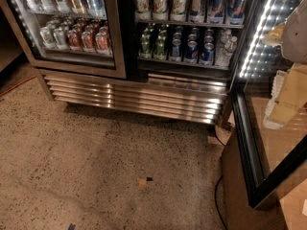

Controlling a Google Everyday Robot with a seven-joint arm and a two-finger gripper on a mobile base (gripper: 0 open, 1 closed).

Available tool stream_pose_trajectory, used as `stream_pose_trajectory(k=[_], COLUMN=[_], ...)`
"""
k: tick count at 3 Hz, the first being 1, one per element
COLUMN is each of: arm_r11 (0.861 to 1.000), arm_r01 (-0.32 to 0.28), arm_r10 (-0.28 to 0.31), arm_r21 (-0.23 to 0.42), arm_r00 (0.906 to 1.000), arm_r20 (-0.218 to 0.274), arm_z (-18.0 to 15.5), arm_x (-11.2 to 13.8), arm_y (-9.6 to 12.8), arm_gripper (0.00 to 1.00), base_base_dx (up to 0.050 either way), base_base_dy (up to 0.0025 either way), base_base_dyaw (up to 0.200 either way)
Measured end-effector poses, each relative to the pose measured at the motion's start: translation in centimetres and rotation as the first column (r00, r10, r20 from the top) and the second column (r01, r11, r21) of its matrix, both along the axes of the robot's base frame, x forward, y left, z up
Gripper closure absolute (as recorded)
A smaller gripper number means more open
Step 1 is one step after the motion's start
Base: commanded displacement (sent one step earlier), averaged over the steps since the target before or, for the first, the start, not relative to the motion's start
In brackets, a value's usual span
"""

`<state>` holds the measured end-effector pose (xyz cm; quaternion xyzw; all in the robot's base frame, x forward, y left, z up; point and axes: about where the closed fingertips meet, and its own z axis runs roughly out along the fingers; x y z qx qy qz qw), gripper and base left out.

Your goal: Close right fridge door

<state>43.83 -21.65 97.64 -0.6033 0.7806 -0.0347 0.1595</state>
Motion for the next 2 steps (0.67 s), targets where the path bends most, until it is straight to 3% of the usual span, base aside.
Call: stream_pose_trajectory(k=[1,2], arm_r11=[1.000,1.000], arm_r01=[0.000,0.000], arm_r10=[0.000,0.000], arm_r21=[0.000,0.000], arm_r00=[1.0000,1.0000], arm_r20=[0.000,0.000], arm_z=[0.00,0.00], arm_x=[0.00,0.00], arm_y=[0.00,0.00], arm_gripper=[0.00,0.00], base_base_dx=[-0.050,0.000], base_base_dy=[-0.00001,-0.00001], base_base_dyaw=[0.000,-0.196])
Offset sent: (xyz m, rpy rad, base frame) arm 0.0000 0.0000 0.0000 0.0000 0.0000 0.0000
